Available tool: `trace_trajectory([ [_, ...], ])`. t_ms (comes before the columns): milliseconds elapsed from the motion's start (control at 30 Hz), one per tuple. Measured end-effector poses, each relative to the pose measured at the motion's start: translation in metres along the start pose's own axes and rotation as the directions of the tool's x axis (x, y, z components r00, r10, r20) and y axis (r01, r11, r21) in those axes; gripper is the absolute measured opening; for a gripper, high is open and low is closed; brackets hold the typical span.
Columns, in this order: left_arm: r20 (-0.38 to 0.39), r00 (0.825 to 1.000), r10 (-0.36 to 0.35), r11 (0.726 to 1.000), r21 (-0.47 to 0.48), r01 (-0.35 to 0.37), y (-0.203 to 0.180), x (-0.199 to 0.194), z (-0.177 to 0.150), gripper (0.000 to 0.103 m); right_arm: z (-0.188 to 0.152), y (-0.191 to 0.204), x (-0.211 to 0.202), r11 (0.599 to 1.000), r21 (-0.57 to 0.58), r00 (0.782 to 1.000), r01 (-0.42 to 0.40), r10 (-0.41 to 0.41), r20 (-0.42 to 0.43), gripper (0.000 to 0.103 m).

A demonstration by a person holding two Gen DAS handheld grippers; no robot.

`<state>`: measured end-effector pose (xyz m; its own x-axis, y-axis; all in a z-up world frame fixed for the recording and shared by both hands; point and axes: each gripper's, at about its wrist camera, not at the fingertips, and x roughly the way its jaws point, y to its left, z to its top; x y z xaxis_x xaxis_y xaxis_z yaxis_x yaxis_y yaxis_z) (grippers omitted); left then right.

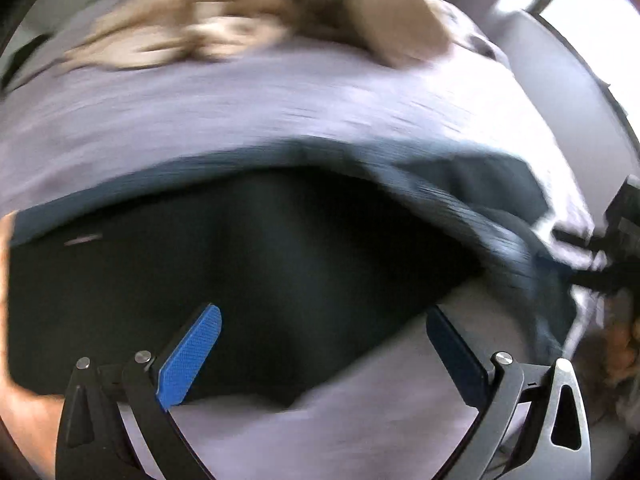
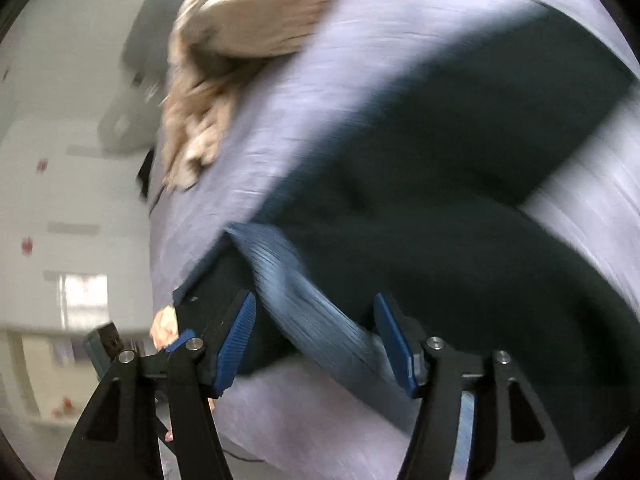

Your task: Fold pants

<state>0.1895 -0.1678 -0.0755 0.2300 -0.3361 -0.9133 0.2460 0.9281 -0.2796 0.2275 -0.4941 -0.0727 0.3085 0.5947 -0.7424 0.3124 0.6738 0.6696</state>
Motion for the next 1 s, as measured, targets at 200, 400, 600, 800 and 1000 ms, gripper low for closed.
trace_trajectory([
  [200, -0.107, 0.982, -0.153, 0.981, 0.103, 0.164, -0.105, 0.054, 0.007, 0.103, -0.102, -0.105, -0.077, 0.957, 0.285, 0.988, 0.043, -0.082, 0.127, 0.068],
  [400, -0.189, 0.966, -0.178, 0.970, 0.133, 0.205, -0.144, 0.084, 0.006, 0.103, -0.144, -0.145, -0.070, 0.922, 0.386, 0.985, -0.022, -0.047, 0.168, 0.068],
  [600, -0.279, 0.930, -0.238, 0.958, 0.091, 0.273, -0.149, 0.109, 0.005, 0.049, -0.134, -0.159, -0.045, 0.886, 0.419, 0.971, -0.196, 0.117, 0.206, 0.011],
  [800, -0.224, 0.944, -0.242, 0.945, 0.168, 0.282, -0.172, 0.080, 0.032, 0.035, -0.098, -0.125, -0.080, 0.889, 0.337, 0.938, -0.310, 0.228, 0.261, 0.011],
  [1000, -0.063, 0.986, -0.155, 0.968, 0.189, 0.164, -0.186, 0.052, 0.088, 0.087, 0.010, -0.106, -0.118, 0.870, 0.276, 0.889, -0.408, 0.309, 0.339, 0.011],
])
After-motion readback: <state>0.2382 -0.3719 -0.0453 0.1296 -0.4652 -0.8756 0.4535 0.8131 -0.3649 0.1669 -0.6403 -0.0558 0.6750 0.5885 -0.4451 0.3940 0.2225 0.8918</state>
